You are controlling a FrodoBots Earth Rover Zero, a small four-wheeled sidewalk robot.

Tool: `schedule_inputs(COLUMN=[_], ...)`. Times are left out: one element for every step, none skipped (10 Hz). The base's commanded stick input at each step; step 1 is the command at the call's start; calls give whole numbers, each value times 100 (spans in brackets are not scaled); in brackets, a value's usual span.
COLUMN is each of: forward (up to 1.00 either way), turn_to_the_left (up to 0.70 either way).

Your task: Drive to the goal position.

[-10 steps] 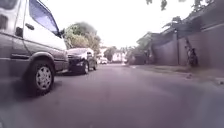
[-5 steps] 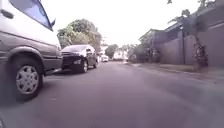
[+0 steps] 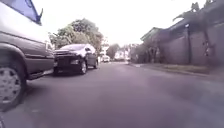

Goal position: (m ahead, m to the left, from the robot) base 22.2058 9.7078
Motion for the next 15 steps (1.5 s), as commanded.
schedule_inputs(forward=[100,100,100,100,100,100,100,100,100,100,100,100,100,100,100], turn_to_the_left=[0,0,0,0,0,0,0,0,0,0,0,0,0,0,0])
